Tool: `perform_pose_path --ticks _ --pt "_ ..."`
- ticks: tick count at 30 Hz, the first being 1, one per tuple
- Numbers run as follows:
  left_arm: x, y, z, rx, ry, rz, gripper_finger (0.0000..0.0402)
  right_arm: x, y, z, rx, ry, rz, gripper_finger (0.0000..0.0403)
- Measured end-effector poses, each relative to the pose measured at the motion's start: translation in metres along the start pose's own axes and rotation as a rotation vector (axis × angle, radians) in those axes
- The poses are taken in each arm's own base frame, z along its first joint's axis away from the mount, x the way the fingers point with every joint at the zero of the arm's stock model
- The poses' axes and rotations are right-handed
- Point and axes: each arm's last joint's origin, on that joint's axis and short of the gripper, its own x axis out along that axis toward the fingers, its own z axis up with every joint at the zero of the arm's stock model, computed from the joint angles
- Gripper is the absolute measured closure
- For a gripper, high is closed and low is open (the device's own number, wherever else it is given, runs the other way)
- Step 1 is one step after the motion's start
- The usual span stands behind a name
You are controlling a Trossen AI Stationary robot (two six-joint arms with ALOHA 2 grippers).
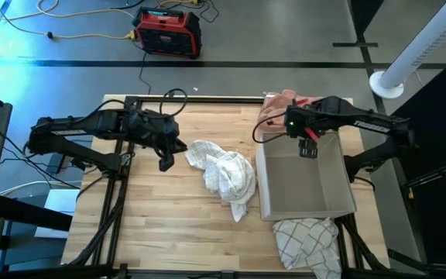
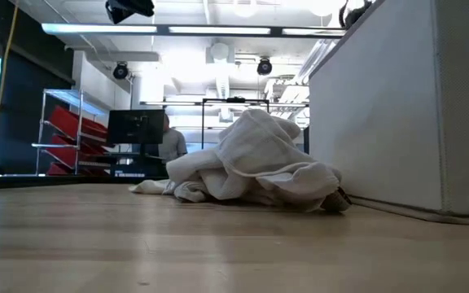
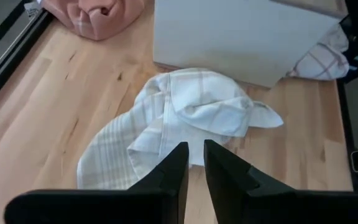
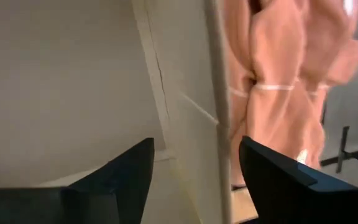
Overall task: Fold towel
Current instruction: Move the laundry organizer to the top center of the table
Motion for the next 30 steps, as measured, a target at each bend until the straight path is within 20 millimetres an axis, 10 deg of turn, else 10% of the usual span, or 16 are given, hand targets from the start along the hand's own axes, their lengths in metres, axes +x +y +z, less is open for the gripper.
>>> perform_pose_path --ticks 10,17,20,30 --pt "0.008 -0.001 0.001 0.023 0.022 0.008 0.0357 0.041 -0.012 0.003 0.004 0.009 -0.012 0.0194" --pt "0.008 0.0 0.001 0.024 0.016 0.038 0.0357 0.043 -0.016 0.002 0.058 -0.001 0.032 0.0377" --pt "0.008 0.001 -0.001 0.025 0.033 0.042 0.0357 0.04 -0.018 0.001 0.108 -0.008 0.094 0.0395" --pt "0.002 0.003 -0.02 0.024 0.222 0.079 0.0358 -0.05 -0.03 -0.008 0.234 -0.198 0.191 0.0402"
